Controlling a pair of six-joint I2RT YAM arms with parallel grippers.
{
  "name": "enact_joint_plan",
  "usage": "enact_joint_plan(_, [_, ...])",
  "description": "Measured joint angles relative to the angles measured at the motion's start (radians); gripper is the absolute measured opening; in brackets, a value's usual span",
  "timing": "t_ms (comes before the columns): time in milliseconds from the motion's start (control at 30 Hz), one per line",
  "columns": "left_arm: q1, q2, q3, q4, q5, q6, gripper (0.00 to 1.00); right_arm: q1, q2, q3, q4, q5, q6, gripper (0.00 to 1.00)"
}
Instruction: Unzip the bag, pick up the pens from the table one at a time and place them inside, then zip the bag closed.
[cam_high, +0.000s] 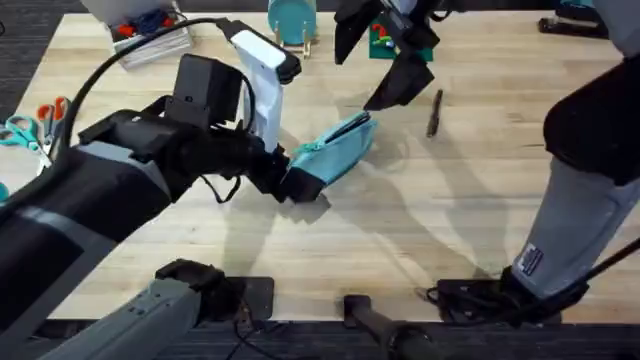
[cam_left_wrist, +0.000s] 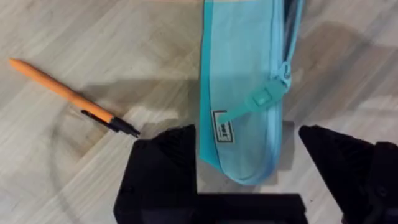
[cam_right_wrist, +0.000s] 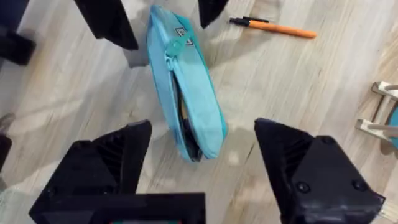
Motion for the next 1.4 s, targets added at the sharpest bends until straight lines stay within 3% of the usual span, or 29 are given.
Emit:
enact_joint_plan(233, [0.0,-0.12,0.081,-0.156,-0.001,-0.02,0.995,0.0,0.0,0.0,0.0,0.02,0.0,0.996])
enact_joint_plan(533, [0.0,-0.28,0.226,-0.372,-0.061,-0.145,0.995,0.0,0.0,0.0,0.0,0.042,0.0,0.996])
enact_joint_plan(800, [0.0,-0.327,0.361,-0.516,-0.073,-0.246,0.997,0.0,0.0,0.0,0.0,0.067,0.0,0.996])
enact_joint_plan(1100, [0.0,-0.327,0.415,-0.549,-0.112,-0.428,0.998,0.0,0.0,0.0,0.006,0.088,0.0,0.996])
enact_joint_plan(1400, [0.0,-0.327,0.417,-0.561,-0.123,-0.451,0.997,0.0,0.0,0.0,0.04,0.091,0.0,0.988])
